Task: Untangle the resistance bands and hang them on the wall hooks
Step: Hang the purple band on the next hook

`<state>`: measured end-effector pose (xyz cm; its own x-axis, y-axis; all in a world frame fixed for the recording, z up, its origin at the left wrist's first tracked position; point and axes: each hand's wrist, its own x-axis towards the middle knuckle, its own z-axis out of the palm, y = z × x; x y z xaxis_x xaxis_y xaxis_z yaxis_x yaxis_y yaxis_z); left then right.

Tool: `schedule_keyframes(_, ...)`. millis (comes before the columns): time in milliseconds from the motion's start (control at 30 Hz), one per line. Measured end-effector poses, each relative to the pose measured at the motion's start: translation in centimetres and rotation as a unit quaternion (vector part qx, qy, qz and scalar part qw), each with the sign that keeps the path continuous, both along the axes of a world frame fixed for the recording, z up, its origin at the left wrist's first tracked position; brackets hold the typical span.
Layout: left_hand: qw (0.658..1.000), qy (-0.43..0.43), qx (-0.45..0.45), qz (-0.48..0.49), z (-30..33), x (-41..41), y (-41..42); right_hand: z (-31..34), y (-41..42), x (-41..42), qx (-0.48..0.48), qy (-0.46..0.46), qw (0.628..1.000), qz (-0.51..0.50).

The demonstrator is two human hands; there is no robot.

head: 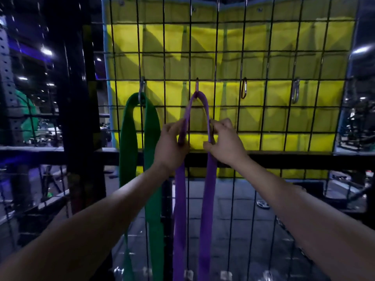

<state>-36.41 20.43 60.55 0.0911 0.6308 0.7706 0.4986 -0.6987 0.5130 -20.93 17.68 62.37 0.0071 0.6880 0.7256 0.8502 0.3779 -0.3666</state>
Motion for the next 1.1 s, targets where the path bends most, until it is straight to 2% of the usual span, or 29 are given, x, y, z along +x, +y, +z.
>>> schedule_keyframes(167,0.997,-0.031,-0.045,-0.06,-1.1,0.2,-1.2,-2.1,-0.9,-0.6,-0.024,-0.006,1.0,0.0)
schedule_keyframes(267,0.99,-0.053,-0.082,-0.104,-0.7,-0.4,-2.1,-2.7,-1.4,-0.7,-0.028,0.044,0.998,0.032)
schedule_keyframes(333,0.991,-0.041,-0.078,-0.1,-0.8,-0.8,-2.2,-2.8,-1.5,-0.8,-0.028,0.048,0.998,0.03)
schedule_keyframes(500,0.996,0.015,-0.055,-0.075,-1.9,-0.9,-1.9,-3.6,-1.6,-0.8,-0.059,-0.011,0.998,-0.006)
schedule_keyframes(667,0.998,-0.002,-0.021,-0.066,-3.6,-0.2,-2.7,-5.9,-2.9,0.0,-0.052,0.012,0.998,0.025)
schedule_keyframes(800,0.998,0.002,-0.037,-0.056,-6.0,1.1,-4.9,-8.7,-4.7,1.4,-0.051,0.032,0.998,0.018)
schedule_keyframes(1000,0.99,0.083,-0.073,-0.088,-12.3,5.2,-8.3,-14.3,-8.4,5.9,-0.136,0.031,0.99,-0.027)
schedule_keyframes(1100,0.977,0.115,-0.141,-0.107,-16.6,8.7,-10.0,-18.3,-11.2,9.3,-0.205,0.048,0.975,-0.066)
